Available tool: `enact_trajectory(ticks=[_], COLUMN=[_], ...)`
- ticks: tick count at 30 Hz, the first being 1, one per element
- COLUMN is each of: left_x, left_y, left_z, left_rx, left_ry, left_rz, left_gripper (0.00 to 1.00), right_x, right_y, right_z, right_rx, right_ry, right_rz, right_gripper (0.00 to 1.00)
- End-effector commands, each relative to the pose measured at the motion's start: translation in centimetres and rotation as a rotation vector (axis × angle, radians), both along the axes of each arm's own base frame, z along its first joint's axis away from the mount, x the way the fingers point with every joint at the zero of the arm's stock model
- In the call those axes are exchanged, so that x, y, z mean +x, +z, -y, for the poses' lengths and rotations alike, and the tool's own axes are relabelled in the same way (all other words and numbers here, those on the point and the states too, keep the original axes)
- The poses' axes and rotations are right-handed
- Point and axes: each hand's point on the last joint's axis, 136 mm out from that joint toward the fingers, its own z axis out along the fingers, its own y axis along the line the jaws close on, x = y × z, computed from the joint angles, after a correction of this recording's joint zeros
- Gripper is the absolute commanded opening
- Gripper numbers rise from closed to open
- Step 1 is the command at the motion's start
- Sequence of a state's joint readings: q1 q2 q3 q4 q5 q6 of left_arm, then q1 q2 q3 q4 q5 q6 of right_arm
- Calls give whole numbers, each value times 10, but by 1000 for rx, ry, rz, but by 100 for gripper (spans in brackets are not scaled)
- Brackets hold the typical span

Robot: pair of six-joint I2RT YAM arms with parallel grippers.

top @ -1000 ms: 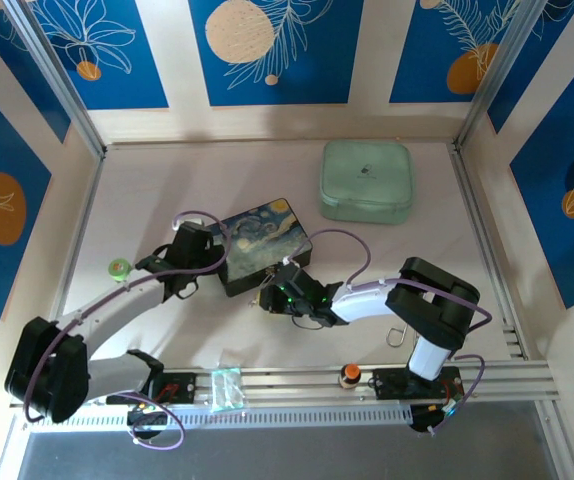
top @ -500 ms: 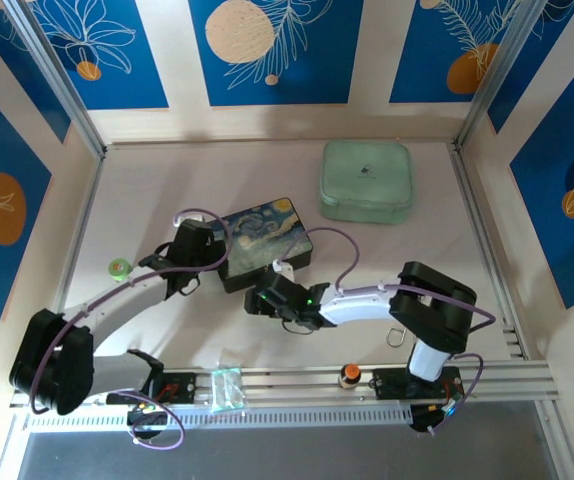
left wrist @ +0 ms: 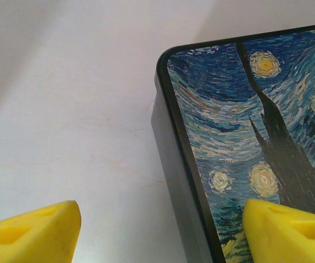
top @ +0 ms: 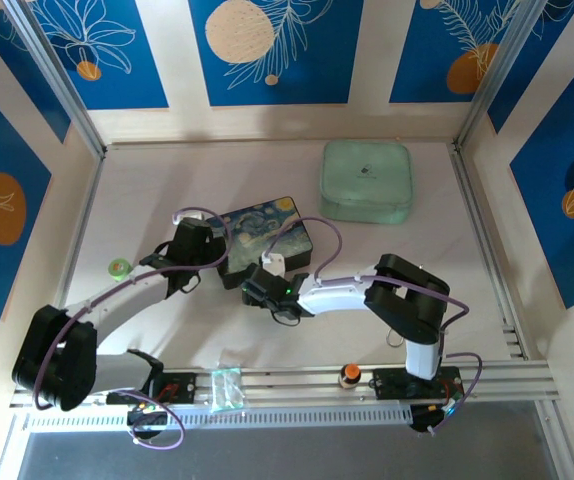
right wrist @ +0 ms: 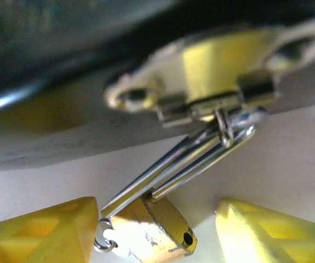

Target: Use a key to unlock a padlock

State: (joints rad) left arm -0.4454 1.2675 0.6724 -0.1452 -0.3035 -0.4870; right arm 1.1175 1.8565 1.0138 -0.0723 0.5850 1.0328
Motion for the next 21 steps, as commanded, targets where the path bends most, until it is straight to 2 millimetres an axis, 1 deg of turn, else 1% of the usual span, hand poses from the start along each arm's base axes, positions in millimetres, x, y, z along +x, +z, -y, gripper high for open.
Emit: enact_trajectory(ticks=[1,4,6,12,17,21], left_x=[-4,-3,-3,-3,-3,-2], left_y=[-14,-15,-16,-16,-15,-14], left_z=[-8,-8,-7,-7,-7,-6], left_rx=[34,35,33,31,27,28], left_ry=[-4,-5,-4,-3,-6,-11], left_rz=[-39,-42,-45,-43,-43,-41], left_gripper=[77,77,77,77,77,77], right_x=[-1,-3,-5,-10,-15,-17], right_y=[-28,-28,-27,-27,-24,-23], right_z=[22,23,24,25,23,22], right_rx=[-95,-87,-85,-1,90,166], right_ry=[-20,-12,-5,1,34,41], right_rz=[-27,-20,-12,-12,0,6], right_gripper=[54,42,37,30,29,33])
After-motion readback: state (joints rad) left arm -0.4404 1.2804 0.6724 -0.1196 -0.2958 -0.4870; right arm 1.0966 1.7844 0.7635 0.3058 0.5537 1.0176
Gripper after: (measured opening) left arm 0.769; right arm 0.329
